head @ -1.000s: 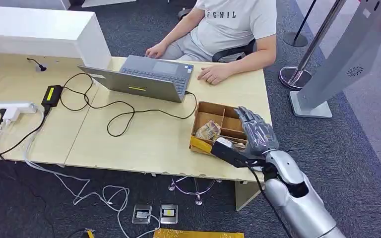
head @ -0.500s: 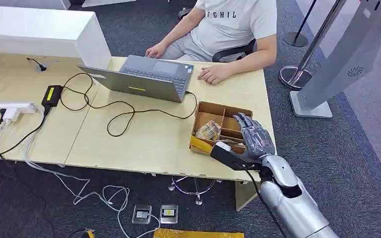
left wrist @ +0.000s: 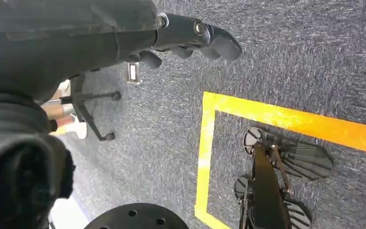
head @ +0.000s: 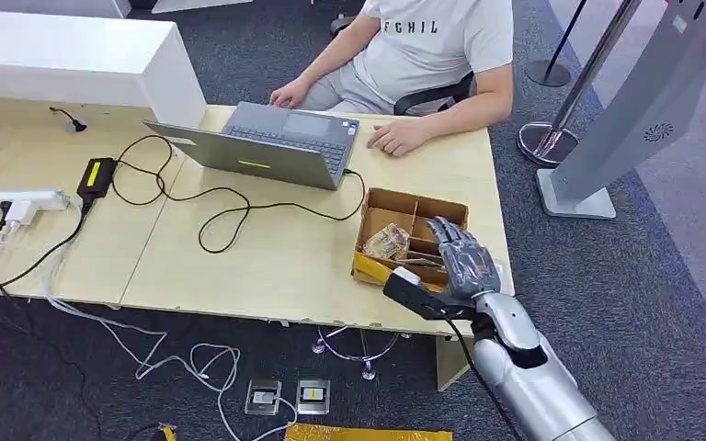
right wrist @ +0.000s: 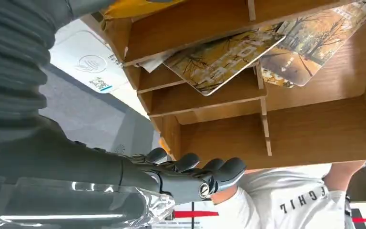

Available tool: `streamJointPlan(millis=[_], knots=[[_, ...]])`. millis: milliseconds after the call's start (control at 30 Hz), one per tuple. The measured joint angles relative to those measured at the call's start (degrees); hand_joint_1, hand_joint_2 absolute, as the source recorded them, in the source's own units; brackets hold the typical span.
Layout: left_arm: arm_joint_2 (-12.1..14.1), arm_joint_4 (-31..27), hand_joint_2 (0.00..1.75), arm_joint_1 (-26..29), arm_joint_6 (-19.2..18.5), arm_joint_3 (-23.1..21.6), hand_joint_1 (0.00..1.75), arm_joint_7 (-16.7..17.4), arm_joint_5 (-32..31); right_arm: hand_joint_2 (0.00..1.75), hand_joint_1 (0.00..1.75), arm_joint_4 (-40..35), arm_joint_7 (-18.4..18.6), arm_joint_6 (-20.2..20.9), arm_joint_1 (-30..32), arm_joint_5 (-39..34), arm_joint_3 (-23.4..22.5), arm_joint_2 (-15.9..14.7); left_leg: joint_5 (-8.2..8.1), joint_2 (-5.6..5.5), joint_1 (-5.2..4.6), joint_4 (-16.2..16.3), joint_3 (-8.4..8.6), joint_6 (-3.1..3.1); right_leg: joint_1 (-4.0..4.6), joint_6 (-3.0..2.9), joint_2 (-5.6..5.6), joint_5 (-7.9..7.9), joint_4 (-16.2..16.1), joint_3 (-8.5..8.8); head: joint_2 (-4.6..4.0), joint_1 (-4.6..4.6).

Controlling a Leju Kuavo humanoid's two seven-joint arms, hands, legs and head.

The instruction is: Pass the card to the sensor for recognition and then transmit it.

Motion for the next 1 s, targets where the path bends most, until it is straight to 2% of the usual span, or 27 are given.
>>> streamJointPlan(millis=[33,100,167,233,267,300,333,400,433,467,767,800,833,867,1000], knots=[[0.0,0.0,0.00,0.0,0.0,0.0,0.00,0.0,0.0,1.75,1.50,0.2,0.0,0.0,0.0,0.0,0.1,0.1,0.00,0.00,0.00,0.0,0.00,0.00,0.00,0.00,0.00,0.00,0.0,0.00,0.00,0.02],[0.0,0.0,0.00,0.0,0.0,0.0,0.00,0.0,0.0,1.75,1.69,0.5,0.0,0.0,-0.1,0.0,0.2,0.1,0.00,0.00,0.00,0.0,0.00,0.00,0.00,0.00,-0.01,0.00,0.0,0.00,-0.02,0.00],[0.0,0.0,0.00,0.0,-0.2,0.0,0.00,0.0,0.0,1.75,1.68,0.9,-0.1,0.0,-0.1,0.0,0.4,0.1,0.00,0.00,0.00,0.0,0.00,0.00,0.00,0.00,-0.01,0.00,0.0,0.00,-0.02,0.02],[0.0,0.0,0.00,-0.1,-0.3,0.0,0.00,0.0,-0.1,1.75,1.45,1.2,-0.2,0.0,-0.1,0.0,0.6,0.2,0.00,0.00,0.00,0.0,0.00,0.00,0.00,0.00,0.00,0.00,0.0,0.00,-0.02,0.02],[0.0,0.0,0.00,-0.1,-0.3,0.0,0.00,0.0,-0.1,1.75,0.70,1.3,-0.2,-0.1,-0.2,0.0,0.7,0.2,0.00,0.00,0.00,0.0,0.00,0.00,0.00,0.00,0.00,0.00,0.0,0.00,-0.02,0.02],[0.0,0.0,0.00,-0.1,-0.4,0.0,0.00,0.0,-0.1,1.75,0.40,1.5,-0.3,-0.1,-0.2,0.0,0.7,0.3,0.00,0.00,0.00,0.0,0.00,0.00,0.00,0.00,0.00,0.00,0.0,0.00,-0.02,0.00],[0.0,0.0,0.00,-0.1,-0.4,0.0,0.00,0.0,-0.2,1.75,1.40,1.6,-0.4,-0.2,-0.2,0.0,0.8,0.4,0.00,0.00,0.00,0.0,0.00,0.00,0.00,0.00,0.00,0.00,0.0,0.00,-0.02,0.02],[0.0,0.0,0.00,-0.1,-0.4,0.0,0.00,0.0,-0.2,1.75,1.40,1.9,-0.5,-0.3,-0.2,0.0,1.0,0.5,0.00,0.00,0.00,0.0,0.00,0.00,0.00,0.00,0.00,0.00,0.0,0.00,-0.02,0.00],[0.0,0.0,0.00,-0.1,-0.4,0.0,0.00,0.0,-0.2,1.75,0.45,2.1,-0.5,-0.4,-0.2,0.0,1.1,0.5,0.00,0.00,0.00,0.0,0.00,0.00,0.00,0.00,0.00,0.00,0.0,0.00,-0.02,0.02],[0.0,0.0,0.00,-0.1,-0.4,0.0,0.00,0.0,-0.2,1.75,0.00,2.2,-0.5,-0.5,-0.2,0.0,1.2,0.6,0.00,0.00,0.00,0.0,0.00,0.00,0.00,0.00,0.00,0.00,0.0,0.00,-0.02,0.02],[0.0,0.0,0.00,-0.2,-0.6,0.0,0.00,0.0,-0.3,1.75,0.02,2.6,-0.5,-1.2,-0.3,0.0,1.7,0.6,0.00,0.00,0.00,0.0,0.00,0.00,0.00,0.00,0.00,0.00,0.0,0.00,-0.02,0.02],[0.0,0.0,0.00,-0.2,-0.6,0.0,0.00,0.0,-0.3,1.75,0.40,2.6,-0.5,-1.2,-0.3,0.0,1.8,0.6,0.00,0.00,0.00,0.0,0.00,0.00,0.00,0.00,0.00,0.00,0.0,0.00,-0.02,0.02],[0.1,0.0,0.00,-0.2,-0.6,0.0,0.00,0.0,-0.3,1.75,1.54,2.6,-0.5,-1.3,-0.3,0.0,1.9,0.6,0.00,0.00,0.00,0.0,0.00,0.00,0.00,0.00,0.00,0.00,0.0,0.00,0.00,0.02],[0.0,0.0,0.00,-0.2,-0.6,0.0,0.00,0.0,-0.4,1.75,1.75,2.6,-0.5,-1.3,-0.3,-0.1,2.0,0.6,0.00,0.00,0.00,0.0,0.00,0.00,0.00,0.00,0.00,0.00,0.0,0.00,-0.02,0.02],[0.0,0.0,0.00,-0.2,-0.6,0.0,0.00,0.0,-0.5,1.75,1.75,2.6,-0.5,-1.3,-0.3,-0.7,2.3,0.6,0.00,0.00,0.00,0.0,0.00,0.00,0.00,0.00,0.00,0.00,0.0,0.00,-0.02,0.02]])
